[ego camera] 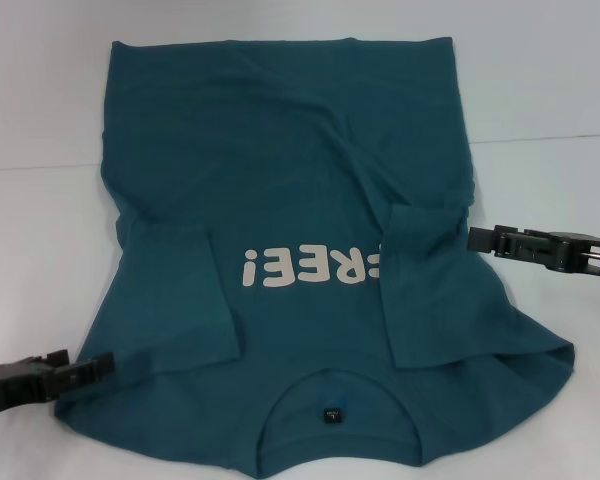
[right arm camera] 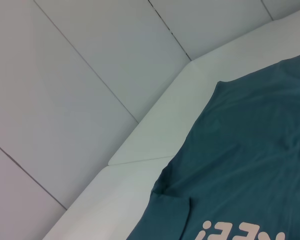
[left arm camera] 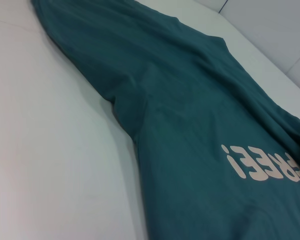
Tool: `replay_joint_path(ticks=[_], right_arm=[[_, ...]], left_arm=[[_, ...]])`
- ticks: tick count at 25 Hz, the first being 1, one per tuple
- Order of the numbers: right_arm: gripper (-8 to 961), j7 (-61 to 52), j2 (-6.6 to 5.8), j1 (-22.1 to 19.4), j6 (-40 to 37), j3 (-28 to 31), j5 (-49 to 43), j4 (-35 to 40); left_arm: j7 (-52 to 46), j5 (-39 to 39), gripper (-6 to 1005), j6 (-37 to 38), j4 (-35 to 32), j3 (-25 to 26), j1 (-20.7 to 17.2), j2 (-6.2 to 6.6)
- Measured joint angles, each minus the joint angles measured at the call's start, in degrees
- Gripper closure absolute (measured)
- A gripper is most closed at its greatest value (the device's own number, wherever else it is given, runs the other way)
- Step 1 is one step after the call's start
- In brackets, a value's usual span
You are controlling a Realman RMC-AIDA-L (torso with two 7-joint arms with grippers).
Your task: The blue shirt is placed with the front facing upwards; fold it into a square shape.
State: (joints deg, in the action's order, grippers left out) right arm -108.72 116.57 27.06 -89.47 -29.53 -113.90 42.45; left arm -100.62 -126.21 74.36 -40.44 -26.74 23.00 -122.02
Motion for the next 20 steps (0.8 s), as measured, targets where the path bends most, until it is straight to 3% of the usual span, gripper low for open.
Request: replay_joint_path(ticks=[20], right_arm=[[11, 0.0, -0.05, -0.1, 0.0, 0.0, 0.0, 0.0]], left_arm=[[-0.4, -1.4, 111, 3.4, -0.5, -0.4, -0.1, 0.03]])
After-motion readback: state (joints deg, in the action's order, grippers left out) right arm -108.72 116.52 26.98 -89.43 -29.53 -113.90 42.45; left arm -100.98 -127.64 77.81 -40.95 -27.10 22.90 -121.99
